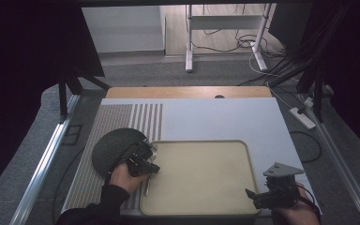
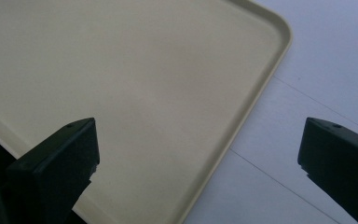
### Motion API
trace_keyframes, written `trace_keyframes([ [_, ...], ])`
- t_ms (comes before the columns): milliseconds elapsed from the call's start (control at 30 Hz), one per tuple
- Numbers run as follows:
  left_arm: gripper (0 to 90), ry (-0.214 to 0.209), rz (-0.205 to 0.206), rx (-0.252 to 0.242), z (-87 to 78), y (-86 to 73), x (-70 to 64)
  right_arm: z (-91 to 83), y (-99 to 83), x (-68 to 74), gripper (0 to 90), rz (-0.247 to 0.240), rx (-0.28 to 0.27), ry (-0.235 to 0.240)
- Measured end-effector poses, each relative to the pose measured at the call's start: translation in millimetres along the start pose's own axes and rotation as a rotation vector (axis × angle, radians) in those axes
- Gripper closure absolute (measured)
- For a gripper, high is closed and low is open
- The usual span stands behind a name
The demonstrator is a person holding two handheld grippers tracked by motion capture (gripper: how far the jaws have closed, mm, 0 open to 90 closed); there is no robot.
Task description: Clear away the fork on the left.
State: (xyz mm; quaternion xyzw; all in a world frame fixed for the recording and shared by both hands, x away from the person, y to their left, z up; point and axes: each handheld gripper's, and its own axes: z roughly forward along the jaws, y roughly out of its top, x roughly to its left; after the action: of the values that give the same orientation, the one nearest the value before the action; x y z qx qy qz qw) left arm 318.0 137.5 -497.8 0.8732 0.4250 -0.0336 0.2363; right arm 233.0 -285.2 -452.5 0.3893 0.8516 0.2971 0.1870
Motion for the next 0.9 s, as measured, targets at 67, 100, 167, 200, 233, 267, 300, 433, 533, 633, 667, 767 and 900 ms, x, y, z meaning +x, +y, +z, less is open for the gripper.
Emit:
trace_keyframes([
  [67,70.4,0.010,-0.004,-0.022,-3.1,-0.1,1.1,0.0,0.0,-0.1,0.0,0.002,0.000,0.000],
  [100,64.1,0.007,-0.009,-0.032,-4.3,-0.5,2.7,0.0,0.0,-0.1,0.0,0.002,0.000,0.000],
  [167,55.4,0.013,-0.011,-0.050,-6.3,-1.8,5.4,0.0,0.0,0.0,0.0,0.000,0.000,0.000],
  [200,51.1,0.014,-0.007,-0.057,-7.6,-2.6,7.2,0.1,0.0,0.0,0.0,0.001,0.001,0.000],
  [233,48.0,0.013,-0.006,-0.064,-8.4,-3.1,7.9,0.1,0.1,0.0,0.0,0.001,0.001,0.000],
  [267,45.4,0.016,-0.003,-0.076,-10.0,-3.9,8.8,0.1,0.1,0.0,0.0,0.001,0.001,0.000],
  [300,42.7,0.015,-0.005,-0.087,-11.4,-4.5,9.4,0.1,0.1,0.0,0.0,0.001,0.001,0.001],
  [433,31.7,0.004,0.002,-0.136,-18.1,-7.0,12.5,0.1,0.0,-0.2,0.0,0.004,0.000,0.002],
  [533,24.7,-0.005,-0.001,-0.157,-21.6,-9.1,14.9,0.0,0.1,-0.3,0.0,0.003,0.002,0.001],
  [633,20.5,-0.028,-0.014,-0.162,-25.0,-11.3,18.2,0.1,0.0,-0.2,0.0,0.003,0.000,0.002],
  [667,19.4,-0.032,-0.007,-0.160,-26.4,-12.2,19.0,0.1,0.0,-0.2,0.0,0.002,0.000,0.002],
  [767,12.8,-0.036,-0.004,-0.183,-31.7,-15.3,21.1,0.1,0.1,-0.2,0.0,0.002,0.001,0.003],
  [900,6.2,-0.049,-0.008,-0.210,-37.3,-20.4,25.2,0.2,0.1,-0.2,0.0,0.002,0.001,0.003],
])
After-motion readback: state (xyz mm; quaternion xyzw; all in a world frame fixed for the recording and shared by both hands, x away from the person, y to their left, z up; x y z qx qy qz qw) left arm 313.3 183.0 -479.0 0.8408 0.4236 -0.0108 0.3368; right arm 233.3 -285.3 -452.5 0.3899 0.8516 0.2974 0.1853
